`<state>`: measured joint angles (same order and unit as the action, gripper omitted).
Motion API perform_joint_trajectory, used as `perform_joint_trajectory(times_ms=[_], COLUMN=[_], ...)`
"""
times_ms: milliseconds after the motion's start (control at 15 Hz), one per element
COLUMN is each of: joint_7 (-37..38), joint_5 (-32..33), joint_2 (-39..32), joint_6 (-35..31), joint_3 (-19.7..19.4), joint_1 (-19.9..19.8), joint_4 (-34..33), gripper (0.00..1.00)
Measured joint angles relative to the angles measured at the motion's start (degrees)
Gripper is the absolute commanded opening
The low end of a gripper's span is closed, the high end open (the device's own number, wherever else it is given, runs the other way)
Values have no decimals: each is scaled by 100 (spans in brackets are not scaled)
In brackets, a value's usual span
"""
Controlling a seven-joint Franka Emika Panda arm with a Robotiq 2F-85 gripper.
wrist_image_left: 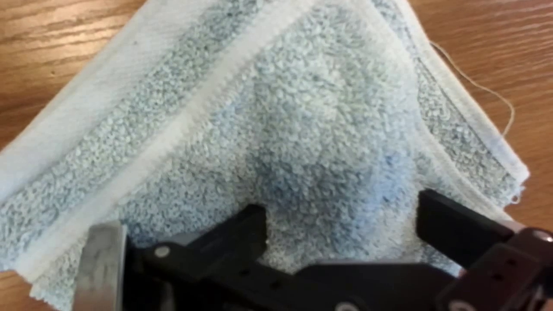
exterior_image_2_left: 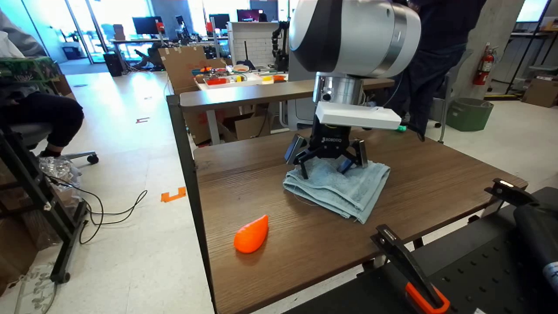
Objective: Use the towel to wipe the tabletop
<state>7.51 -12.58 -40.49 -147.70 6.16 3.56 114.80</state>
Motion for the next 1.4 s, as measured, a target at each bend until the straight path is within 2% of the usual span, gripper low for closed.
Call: perform_joint_trajectory(times_ms=[267, 467, 800, 1000, 1200, 1400], joint_7=[52, 70, 644, 847, 923, 920], joint_5=[95, 299, 1184, 1627, 1781, 1592], joint_2=[-48, 9, 380, 619, 695, 645], joint_6=[12, -99, -631, -958, -1322, -1456], joint_3=[-70, -225, -1156, -1654, -1950, -1823], joint_1=[108, 220, 789, 956, 936, 586], joint_4=[-83, 91, 985, 1602, 1914, 1845], gripper=[100, 100, 100, 100, 100, 100])
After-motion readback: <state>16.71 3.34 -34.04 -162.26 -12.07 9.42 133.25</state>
